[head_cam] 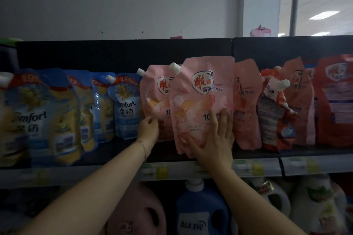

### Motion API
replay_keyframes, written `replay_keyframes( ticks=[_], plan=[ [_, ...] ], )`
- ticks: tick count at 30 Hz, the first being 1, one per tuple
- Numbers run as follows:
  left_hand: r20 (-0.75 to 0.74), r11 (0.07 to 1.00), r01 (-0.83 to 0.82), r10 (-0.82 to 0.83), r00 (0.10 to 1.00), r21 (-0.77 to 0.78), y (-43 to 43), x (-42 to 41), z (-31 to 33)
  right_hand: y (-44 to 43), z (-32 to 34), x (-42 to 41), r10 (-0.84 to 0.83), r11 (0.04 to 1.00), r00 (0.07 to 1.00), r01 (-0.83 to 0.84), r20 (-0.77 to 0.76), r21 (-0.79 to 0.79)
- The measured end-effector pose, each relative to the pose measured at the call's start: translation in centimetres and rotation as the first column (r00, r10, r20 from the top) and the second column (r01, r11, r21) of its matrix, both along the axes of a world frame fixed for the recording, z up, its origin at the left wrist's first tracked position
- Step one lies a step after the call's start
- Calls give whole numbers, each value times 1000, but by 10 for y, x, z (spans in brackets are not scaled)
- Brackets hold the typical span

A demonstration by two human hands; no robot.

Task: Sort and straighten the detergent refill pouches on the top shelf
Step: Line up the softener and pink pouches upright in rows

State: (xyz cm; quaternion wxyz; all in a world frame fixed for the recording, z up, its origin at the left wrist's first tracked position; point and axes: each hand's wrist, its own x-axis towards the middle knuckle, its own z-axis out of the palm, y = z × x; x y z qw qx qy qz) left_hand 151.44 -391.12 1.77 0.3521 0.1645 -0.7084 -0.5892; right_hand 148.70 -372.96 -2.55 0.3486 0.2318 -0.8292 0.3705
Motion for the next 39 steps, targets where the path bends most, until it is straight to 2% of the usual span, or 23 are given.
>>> replay_keyframes(
  ticks=[3,6,9,14,18,21,24,26,29,31,35,39],
  plan=[
    [51,975,216,-214,975,-42,11,10,-4,0,2,3,28,999,999,-27,34,-30],
    [57,942,287,-281,958,-173,21,12,-4,0,5,6,-5,999,1000,4,29,34],
    [60,948,195,-186,981,-253,22,11,-2,-2,5,12,-22,995,999,18,44,94],
    [11,948,52,-51,999,-314,7,33,-2,-22,5,35,57,981,997,-65,47,185],
    [0,951,-234,239,971,-204,-24,52,-3,-59,9,54,245,908,965,-262,93,327],
    [59,943,-306,315,947,-134,-46,68,-2,-84,18,63,319,856,938,-348,138,381],
    [88,965,-190,209,974,-183,-58,87,-1,-100,32,67,331,806,928,-371,169,460],
    [101,965,-65,93,991,-255,-66,96,-2,-105,41,63,274,769,954,-295,124,567],
    [240,913,134,-41,970,-385,-80,101,0,-109,49,52,186,726,983,-144,9,672],
    [337,850,230,-66,939,-475,-85,96,-1,-110,53,46,186,702,983,-128,-6,700],
    [325,733,190,45,945,-653,-81,70,-5,-112,55,32,129,670,992,-89,2,737],
    [346,708,228,24,938,-668,-69,46,-3,-105,48,12,50,669,999,-47,17,742]
  ],
)
